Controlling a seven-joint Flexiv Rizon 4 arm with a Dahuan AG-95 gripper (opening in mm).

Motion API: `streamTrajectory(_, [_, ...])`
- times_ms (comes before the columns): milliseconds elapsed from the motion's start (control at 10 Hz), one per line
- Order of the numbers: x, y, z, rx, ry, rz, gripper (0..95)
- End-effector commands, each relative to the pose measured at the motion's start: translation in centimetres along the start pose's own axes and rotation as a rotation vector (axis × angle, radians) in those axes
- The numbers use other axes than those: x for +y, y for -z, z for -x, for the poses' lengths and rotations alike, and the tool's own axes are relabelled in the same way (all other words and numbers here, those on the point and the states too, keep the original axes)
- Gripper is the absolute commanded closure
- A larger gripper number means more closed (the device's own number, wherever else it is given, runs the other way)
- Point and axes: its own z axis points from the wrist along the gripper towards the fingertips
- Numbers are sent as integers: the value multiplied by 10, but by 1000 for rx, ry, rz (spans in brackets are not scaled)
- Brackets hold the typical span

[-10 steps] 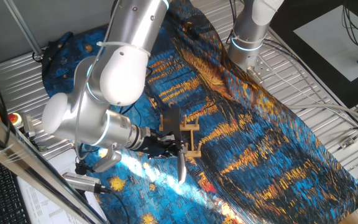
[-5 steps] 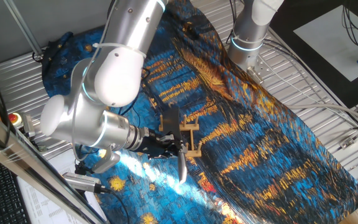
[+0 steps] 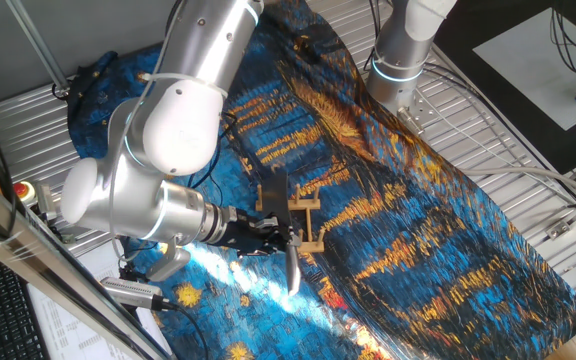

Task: Put the knife on the knife rack

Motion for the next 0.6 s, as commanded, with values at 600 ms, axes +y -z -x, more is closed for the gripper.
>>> streamTrajectory(600, [-3,-2,-1,-1,-6,30,950])
